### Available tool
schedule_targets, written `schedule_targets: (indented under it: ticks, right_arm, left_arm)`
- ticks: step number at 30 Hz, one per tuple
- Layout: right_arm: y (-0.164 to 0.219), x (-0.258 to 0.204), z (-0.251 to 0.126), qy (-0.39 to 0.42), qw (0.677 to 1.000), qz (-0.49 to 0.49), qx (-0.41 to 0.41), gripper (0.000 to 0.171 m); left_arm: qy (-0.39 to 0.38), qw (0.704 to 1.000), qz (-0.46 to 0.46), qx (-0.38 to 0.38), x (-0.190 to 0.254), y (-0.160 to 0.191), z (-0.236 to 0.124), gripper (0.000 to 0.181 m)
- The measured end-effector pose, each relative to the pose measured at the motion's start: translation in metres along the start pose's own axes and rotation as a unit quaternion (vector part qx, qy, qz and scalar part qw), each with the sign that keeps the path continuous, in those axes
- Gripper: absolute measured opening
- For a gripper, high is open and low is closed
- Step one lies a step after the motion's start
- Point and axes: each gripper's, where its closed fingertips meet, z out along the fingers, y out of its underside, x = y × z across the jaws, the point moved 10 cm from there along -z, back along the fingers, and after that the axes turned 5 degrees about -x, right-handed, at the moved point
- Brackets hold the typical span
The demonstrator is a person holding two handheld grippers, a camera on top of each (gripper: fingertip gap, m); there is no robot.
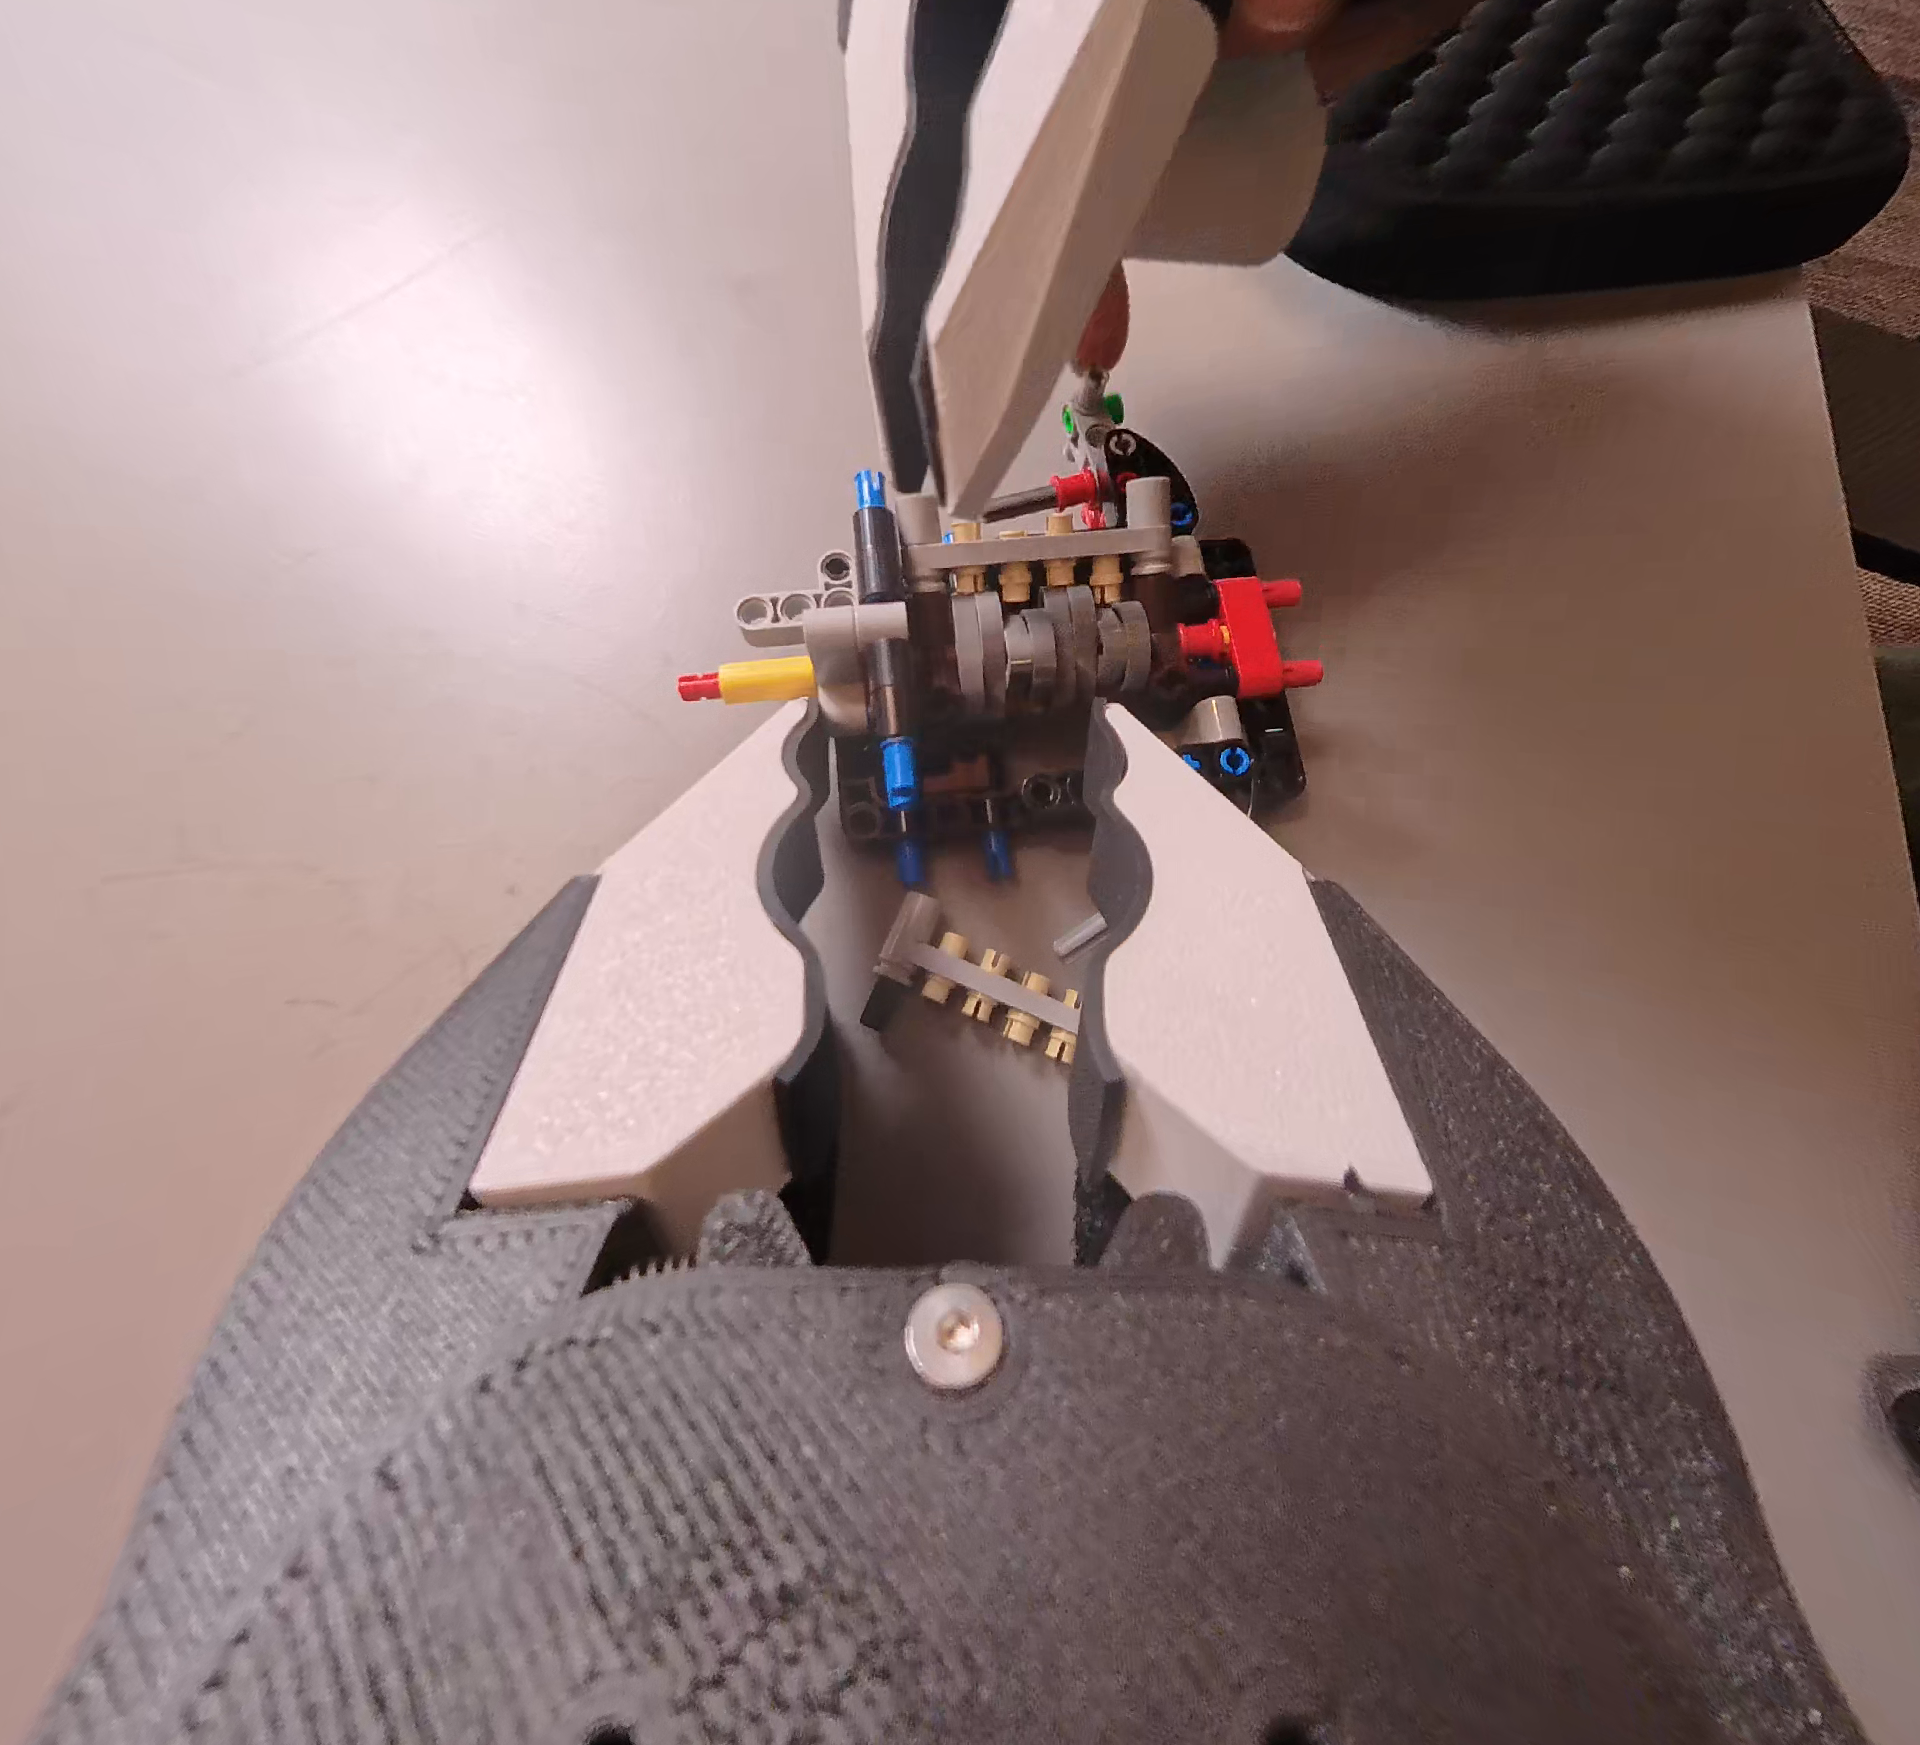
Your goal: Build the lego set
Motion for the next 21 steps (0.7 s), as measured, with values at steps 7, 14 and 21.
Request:
schedule_targets:
  ticks: [7, 14, 21]
  right_arm:
    - [-0.0026, 0.0032, 0.0046, 0.005, 1.000, -0.004, -0.024, 0.006]
    - [-0.0078, 0.0023, 0.0063, 0.004, 0.998, -0.028, -0.058, 0.005]
    - [-0.0067, 0.0015, 0.0071, 0.007, 0.999, -0.027, -0.046, 0.005]
  left_arm:
    - [0.005, 1.000, 0.000, -0.001, 0.0003, -0.0005, 0.0005, 0.049]
    - [0.004, 1.000, 0.002, -0.004, 0.0008, -0.0009, 0.0006, 0.049]
    - [0.005, 1.000, 0.000, -0.005, -0.0004, -0.0001, -0.0004, 0.049]
